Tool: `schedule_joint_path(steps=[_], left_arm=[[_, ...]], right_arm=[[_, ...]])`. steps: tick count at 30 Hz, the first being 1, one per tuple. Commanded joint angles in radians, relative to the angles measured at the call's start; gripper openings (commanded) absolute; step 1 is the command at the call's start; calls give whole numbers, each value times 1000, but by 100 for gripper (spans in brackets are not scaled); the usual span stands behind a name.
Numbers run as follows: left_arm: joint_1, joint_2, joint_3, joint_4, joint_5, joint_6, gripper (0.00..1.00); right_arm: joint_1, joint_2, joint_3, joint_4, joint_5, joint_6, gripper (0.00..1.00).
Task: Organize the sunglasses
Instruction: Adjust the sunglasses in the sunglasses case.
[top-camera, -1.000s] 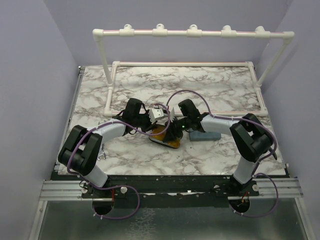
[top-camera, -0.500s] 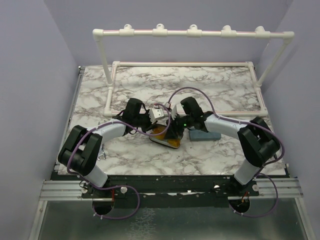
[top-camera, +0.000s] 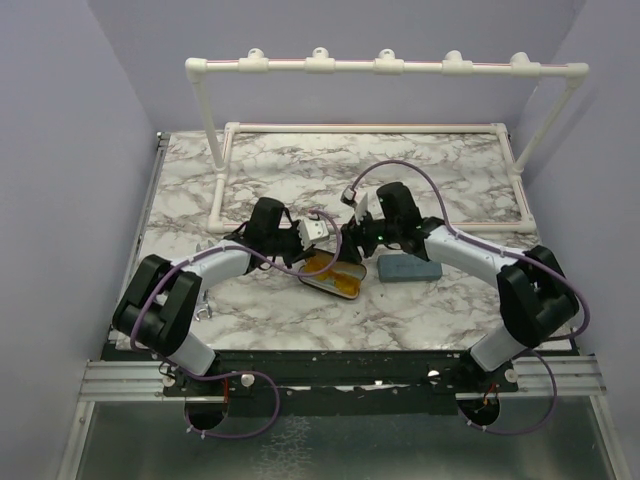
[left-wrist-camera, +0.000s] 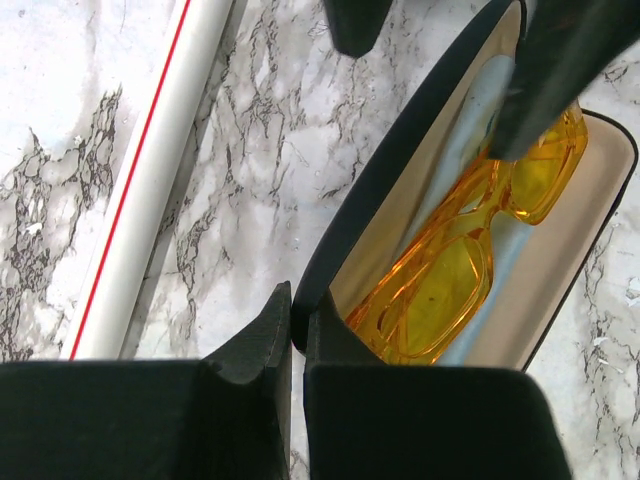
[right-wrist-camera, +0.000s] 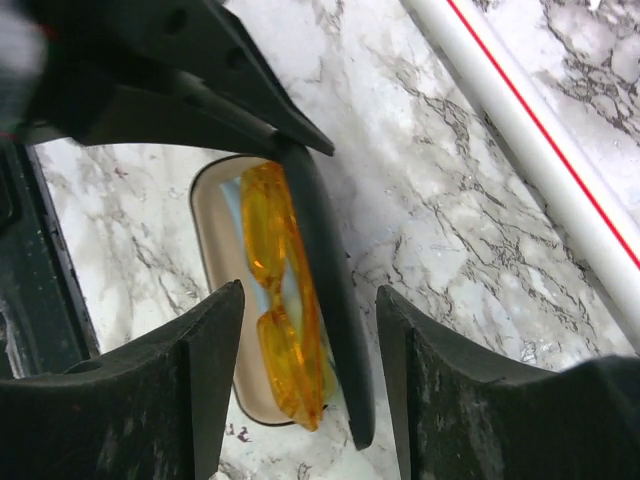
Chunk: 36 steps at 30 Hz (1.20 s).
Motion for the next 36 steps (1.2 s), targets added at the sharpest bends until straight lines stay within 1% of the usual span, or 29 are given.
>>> schedule_joint_path(steps=[1,3,5,7,11,13,16,25,29,34,35,36], left_arm=[[-15,-23,-33,-30,-22,54,0],[-17,-26,-34,-30,-23,57,0],[-21,-31,-40,-30,-23,65,0],[-23,-33,-43,-30,-26,70,0],[-26,-32,-43,-28,-38,79,0],[-29,-29,-45,-25,-53,88,0],[-31,-23,-46,-17,-71,98,0],[-32,-19,-60,9,-96,104,0],[-33,-21,-62,10,-95,104,0],[-33,-21,-62,10,-95,106,0],[-33,-21,-61,10,-95,106,0],[-33,-21,-62,9,-95,106,0]], right_arm=[[-6,87,33,19,12,-27,60],[-6,122,48,24,-8,-34,58],[-6,140,50,42,-27,-36,53],[-6,147,42,62,-58,-30,46],[-6,137,11,110,-88,-9,27],[-6,125,-9,132,-87,0,22],[-6,118,-24,142,-80,3,18],[13,140,-22,125,-39,-22,16],[26,155,-16,107,11,-40,22],[28,151,-20,120,32,-40,23],[30,151,-17,118,34,-44,24],[31,152,-15,115,35,-53,26]])
